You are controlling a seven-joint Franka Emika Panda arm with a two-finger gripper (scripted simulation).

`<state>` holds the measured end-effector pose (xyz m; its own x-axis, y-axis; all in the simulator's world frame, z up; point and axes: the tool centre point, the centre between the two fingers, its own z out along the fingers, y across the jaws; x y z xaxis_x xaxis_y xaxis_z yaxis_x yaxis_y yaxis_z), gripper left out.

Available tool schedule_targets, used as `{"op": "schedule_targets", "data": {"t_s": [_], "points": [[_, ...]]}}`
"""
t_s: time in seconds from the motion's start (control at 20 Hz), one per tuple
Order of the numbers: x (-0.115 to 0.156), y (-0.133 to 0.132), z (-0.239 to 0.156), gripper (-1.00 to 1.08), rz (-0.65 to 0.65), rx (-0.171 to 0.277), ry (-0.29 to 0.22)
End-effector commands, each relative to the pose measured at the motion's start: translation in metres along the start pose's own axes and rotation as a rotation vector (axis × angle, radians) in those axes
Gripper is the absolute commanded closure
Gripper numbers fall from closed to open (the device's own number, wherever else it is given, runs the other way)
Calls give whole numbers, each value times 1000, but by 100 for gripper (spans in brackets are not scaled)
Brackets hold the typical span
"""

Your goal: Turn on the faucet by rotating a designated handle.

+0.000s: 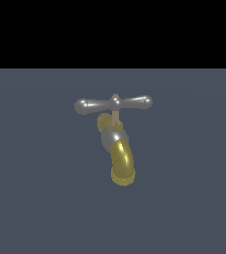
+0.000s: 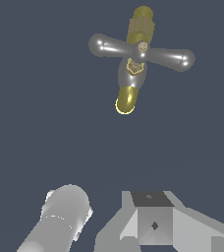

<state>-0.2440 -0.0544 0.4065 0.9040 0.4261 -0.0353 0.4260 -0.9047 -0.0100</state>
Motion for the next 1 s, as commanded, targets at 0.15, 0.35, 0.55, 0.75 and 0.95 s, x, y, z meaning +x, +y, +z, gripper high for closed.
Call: {"op": "schedule_targets", "data": {"t_s": [0.15,0.35,0.55,0.75,0.95], "points": [[2,17,20,108,-133,-4,2],[6,30,35,108,-228,-6,3],[10,42,49,108,-324,-9,4],[16,54,64,108,-420,-12,5],[23,66,78,108,-515,-15,6]]}}
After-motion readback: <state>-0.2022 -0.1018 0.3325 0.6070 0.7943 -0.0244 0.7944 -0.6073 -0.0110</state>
